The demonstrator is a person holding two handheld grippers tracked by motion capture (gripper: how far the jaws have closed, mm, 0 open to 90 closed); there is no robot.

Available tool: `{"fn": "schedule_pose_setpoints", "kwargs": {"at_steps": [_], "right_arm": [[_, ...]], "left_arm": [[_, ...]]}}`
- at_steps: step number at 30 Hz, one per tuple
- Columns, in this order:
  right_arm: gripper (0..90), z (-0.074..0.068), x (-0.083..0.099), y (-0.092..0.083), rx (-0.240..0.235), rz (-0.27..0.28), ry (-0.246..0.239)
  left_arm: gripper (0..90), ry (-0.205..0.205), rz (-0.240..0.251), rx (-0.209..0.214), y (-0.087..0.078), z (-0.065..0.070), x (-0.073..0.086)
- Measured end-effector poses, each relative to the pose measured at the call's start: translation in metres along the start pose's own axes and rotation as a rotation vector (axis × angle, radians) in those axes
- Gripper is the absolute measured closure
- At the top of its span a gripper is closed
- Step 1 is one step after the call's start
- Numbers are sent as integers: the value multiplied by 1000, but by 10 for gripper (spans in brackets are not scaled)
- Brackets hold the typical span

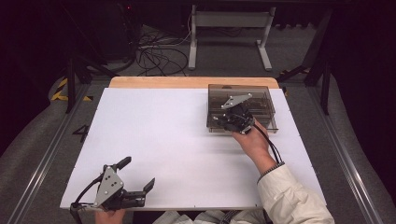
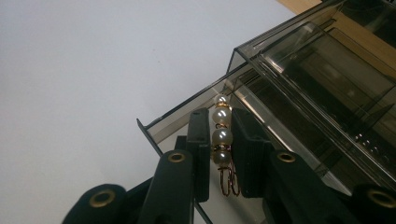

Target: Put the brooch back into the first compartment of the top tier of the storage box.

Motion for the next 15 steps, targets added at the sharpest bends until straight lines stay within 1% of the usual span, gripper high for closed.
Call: {"fn": "schedule_pose_setpoints", "kwargs": {"at_steps": [6, 10, 15], "right_arm": [[783, 0, 0, 3, -5, -5, 2], [778, -1, 0, 3, -6, -10, -1], [700, 0, 0, 3, -9, 3, 0]], "left_arm": [[19, -4, 2, -2, 0, 0, 0], [19, 1, 1, 0, 0, 0, 0], [19, -2, 1, 0, 0, 0, 0]]}}
Point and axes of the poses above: each handheld gripper's, and its own axes: y roughly forward along the jaws, x roughly out of its underside, z roughly to its right, the point moved 2 cm from there along y, roughly forward along the jaws, and after that the axes turned 9 degrees about -x, right-handed, at the moved point
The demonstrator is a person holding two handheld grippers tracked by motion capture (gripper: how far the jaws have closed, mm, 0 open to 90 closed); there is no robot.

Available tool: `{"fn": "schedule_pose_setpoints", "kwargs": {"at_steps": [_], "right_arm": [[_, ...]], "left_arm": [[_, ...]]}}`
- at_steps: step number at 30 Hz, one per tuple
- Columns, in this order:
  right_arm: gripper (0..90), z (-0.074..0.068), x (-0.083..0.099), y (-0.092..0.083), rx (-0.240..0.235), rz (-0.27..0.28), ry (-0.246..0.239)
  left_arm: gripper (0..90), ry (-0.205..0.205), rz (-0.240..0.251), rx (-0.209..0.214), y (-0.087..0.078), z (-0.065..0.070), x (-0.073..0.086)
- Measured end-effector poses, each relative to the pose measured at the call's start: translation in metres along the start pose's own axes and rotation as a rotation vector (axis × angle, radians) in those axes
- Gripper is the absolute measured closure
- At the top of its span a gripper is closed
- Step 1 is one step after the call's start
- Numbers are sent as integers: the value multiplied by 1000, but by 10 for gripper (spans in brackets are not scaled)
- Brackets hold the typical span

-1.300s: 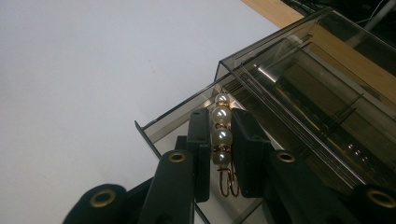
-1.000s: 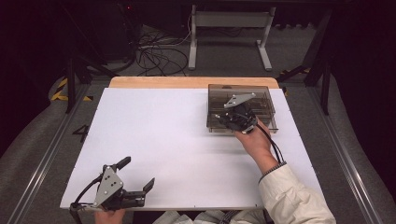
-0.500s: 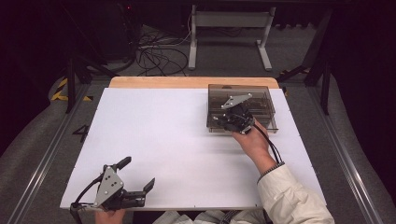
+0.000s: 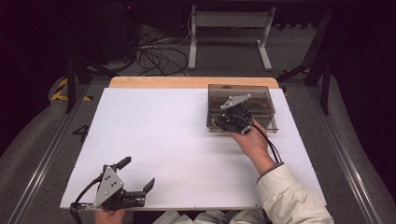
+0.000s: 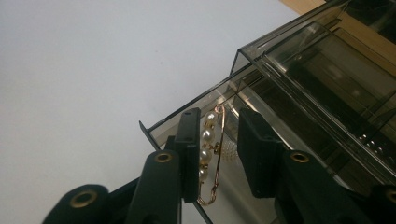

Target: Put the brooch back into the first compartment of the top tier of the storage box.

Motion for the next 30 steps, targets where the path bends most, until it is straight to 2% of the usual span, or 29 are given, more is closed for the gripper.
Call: {"fn": "schedule_pose_setpoints", "kwargs": {"at_steps": [6, 9, 15, 18, 22, 30], "right_arm": [[621, -1, -2, -6, -7, 36, 6], [563, -4, -3, -11, -18, 59, -8], [353, -16, -6, -25, -15, 130, -33], [278, -23, -8, -31, -23, 154, -48], [208, -29, -8, -38, -30, 175, -67], [159, -37, -7, -47, -58, 216, -77]], "left_arm": [[19, 2, -1, 1, 1, 0, 0], [19, 1, -1, 1, 1, 0, 0], [19, 2, 0, 3, 1, 0, -1], [19, -1, 1, 2, 1, 0, 0], [19, -5, 2, -1, 1, 0, 0], [19, -2, -1, -5, 1, 0, 0]]}}
Point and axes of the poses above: each handheld gripper's, and its own axes: y roughly forward along the jaws, x roughly out of its underside, z roughly to its right, the point moved 2 cm from there along y, roughly forward along the jaws, and after that the axes turned 9 degrees about -x, right-handed, at the moved point
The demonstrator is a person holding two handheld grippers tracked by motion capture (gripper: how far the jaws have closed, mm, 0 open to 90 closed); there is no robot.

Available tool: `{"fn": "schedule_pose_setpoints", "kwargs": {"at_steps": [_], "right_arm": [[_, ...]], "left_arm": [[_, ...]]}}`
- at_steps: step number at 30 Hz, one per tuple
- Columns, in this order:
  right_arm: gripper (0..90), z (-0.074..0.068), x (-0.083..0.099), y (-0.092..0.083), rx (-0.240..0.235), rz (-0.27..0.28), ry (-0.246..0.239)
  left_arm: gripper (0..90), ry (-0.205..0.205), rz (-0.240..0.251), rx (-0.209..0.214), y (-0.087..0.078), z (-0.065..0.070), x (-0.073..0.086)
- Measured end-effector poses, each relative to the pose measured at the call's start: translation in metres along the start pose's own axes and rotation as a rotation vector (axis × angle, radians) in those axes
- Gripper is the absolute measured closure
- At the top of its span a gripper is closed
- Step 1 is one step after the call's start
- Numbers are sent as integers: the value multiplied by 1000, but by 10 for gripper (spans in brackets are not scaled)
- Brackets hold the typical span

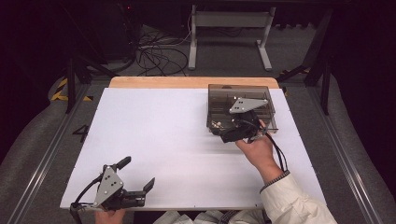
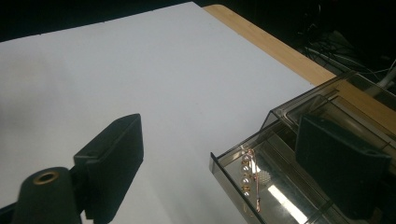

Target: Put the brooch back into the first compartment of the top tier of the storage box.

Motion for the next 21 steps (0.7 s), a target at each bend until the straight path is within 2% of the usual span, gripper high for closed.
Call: {"fn": "schedule_pose_setpoints", "kwargs": {"at_steps": [16, 21], "right_arm": [[104, -8, -3, -16, -10, 47, -28], [56, -13, -1, -24, -32, 91, -23]], "left_arm": [[19, 1, 0, 2, 1, 0, 0], [19, 1, 1, -1, 0, -1, 0]]}}
Point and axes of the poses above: each handheld gripper's, and its own axes: y roughly forward along the jaws, x roughly out of its underside, z roughly to its right, the point moved 2 cm from there along y, roughly forward along the jaws, and after that the axes turned 9 degrees about -x, right-handed, at the moved point
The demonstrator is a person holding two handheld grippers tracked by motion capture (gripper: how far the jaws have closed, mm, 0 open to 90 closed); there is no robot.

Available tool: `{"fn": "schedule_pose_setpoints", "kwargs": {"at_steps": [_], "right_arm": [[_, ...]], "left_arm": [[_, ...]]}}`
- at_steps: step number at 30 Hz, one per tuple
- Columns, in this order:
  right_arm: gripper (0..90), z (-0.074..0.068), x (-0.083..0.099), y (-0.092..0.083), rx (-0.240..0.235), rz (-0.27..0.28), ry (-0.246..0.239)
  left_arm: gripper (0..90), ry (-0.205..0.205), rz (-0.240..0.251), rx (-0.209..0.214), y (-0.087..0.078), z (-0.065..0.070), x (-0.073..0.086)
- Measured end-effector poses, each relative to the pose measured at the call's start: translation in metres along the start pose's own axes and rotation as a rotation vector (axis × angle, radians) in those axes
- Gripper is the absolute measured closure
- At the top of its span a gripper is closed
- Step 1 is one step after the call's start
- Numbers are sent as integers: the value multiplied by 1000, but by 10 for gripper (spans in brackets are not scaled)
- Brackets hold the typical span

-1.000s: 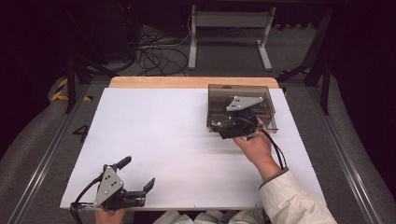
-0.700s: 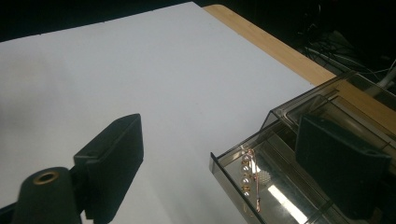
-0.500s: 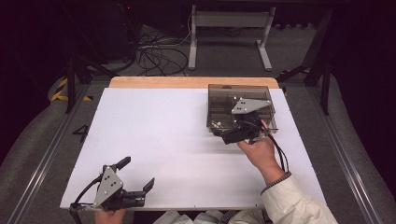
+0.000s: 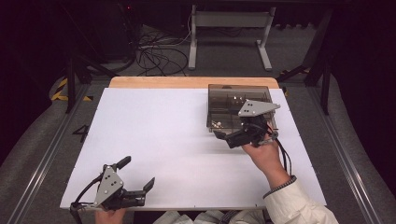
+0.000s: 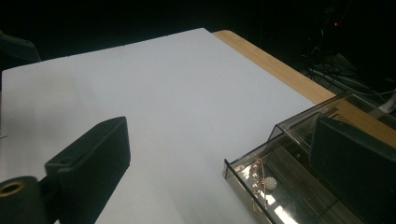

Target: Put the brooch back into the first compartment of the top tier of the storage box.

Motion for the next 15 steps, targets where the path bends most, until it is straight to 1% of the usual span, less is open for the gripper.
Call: {"fn": "schedule_pose_setpoints", "kwargs": {"at_steps": [7, 15], "right_arm": [[29, -11, 4, -19, -2, 60, -14], [25, -24, 16, -36, 28, 70, -30]], "left_arm": [[19, -5, 2, 0, 0, 0, 0], [19, -3, 0, -1, 0, 1, 0]]}}
Point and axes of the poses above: each handheld gripper's, and its own axes: y roughly forward along the jaws, x roughly out of its underside, z roughly to its right, the point moved 2 cm from there along y, roughly forward along the jaws, and after that the axes turned 9 degrees about -x, right-handed, at the moved point
